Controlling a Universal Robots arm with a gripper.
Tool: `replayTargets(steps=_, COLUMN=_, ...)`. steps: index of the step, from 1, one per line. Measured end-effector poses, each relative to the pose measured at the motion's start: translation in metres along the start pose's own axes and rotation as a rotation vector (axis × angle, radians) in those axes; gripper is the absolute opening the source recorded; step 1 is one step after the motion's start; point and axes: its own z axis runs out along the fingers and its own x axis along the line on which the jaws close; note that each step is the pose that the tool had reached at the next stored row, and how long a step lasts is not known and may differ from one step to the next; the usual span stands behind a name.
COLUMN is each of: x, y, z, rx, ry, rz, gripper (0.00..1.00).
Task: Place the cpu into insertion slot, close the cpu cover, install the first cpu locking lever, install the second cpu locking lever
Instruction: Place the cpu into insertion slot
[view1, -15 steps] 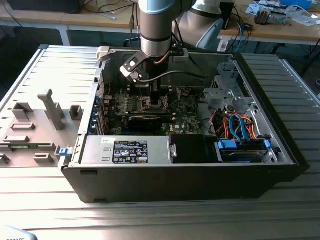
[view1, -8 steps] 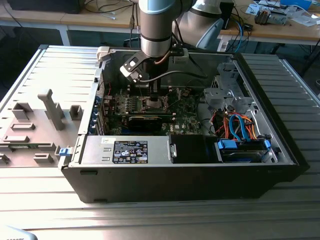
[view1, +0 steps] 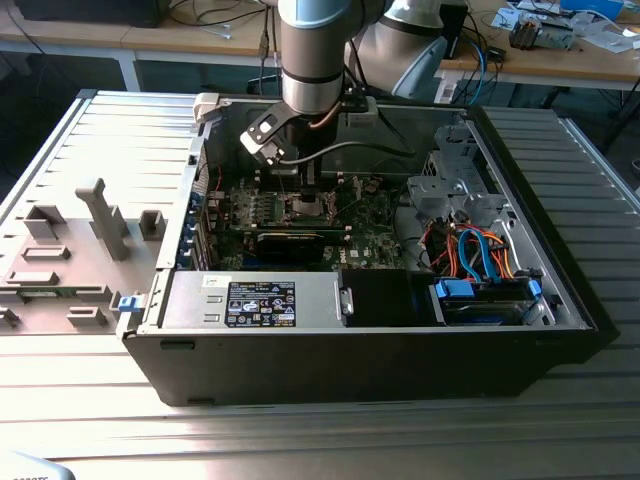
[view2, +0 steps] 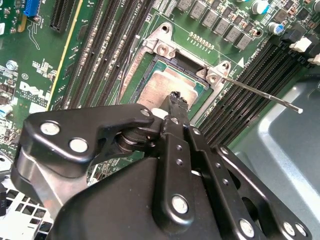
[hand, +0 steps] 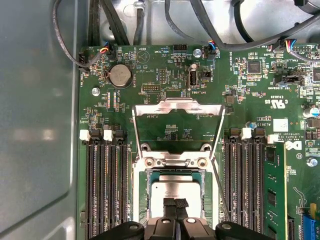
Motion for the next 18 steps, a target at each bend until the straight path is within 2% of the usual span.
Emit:
replayTargets(steps=10, x=0.0, y=0.0051, z=-0.0005, rx=0.0004, ry=-0.0003, rz=-0.004, gripper=0.11)
replayTargets(steps=14, x=0.0001, y=0.0053, z=-0.0069, rx=0.0003, ry=-0.001, rz=-0.005, gripper=0.11)
replayTargets(steps=17, x=0.0002, y=0.0055, z=-0.0161, rx=0.0002, ry=-0.0011, rz=-0.004, gripper=0.11)
replayTargets(steps=18, x=0.0003, y=0.0055, z=-0.0172, rx=0.0003, ry=-0.001, rz=-0.004, gripper=0.11)
